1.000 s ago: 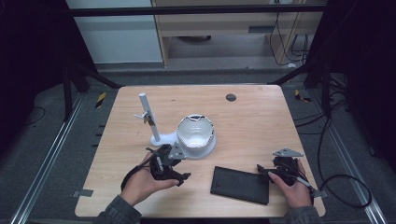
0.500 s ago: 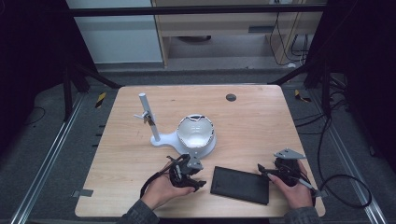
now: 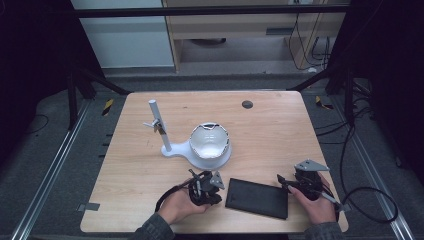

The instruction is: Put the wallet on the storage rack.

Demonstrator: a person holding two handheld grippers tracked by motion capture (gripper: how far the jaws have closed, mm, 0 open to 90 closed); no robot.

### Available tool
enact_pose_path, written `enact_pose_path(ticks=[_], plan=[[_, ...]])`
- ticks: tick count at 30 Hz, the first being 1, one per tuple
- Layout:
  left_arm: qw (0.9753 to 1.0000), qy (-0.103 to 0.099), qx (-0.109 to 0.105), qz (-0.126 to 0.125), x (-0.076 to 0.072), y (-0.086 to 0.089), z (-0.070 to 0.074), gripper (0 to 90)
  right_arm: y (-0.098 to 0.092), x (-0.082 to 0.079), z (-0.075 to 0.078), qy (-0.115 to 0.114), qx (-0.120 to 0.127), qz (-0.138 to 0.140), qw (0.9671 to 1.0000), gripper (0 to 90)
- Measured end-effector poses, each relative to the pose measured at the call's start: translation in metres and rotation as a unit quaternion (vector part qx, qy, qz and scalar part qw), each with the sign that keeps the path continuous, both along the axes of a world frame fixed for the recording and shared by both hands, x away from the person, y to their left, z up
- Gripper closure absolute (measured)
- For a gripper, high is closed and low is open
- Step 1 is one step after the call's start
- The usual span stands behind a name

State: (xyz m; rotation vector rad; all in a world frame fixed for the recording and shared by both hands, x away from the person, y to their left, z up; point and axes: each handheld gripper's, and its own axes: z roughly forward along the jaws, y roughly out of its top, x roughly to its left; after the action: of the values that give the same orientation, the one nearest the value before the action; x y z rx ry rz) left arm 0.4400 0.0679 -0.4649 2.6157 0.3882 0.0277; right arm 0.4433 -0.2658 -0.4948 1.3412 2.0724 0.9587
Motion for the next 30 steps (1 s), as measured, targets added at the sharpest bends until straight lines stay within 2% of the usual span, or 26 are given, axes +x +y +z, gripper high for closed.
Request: enact_pose_path(ticks=[12,30], plan=[[0.9999,0.01,0.003,-0.01,-0.002,-0.008,-0.005,89.4,-0.001,-0.001,0.001,-0.001,0.002,-0.001,1.0,19.9],[0.9996,0.012,0.012,-0.021,-0.004,-0.012,-0.009,89.4,-0.001,-0.001,0.001,0.0,0.002,0.001,1.0,18.6]])
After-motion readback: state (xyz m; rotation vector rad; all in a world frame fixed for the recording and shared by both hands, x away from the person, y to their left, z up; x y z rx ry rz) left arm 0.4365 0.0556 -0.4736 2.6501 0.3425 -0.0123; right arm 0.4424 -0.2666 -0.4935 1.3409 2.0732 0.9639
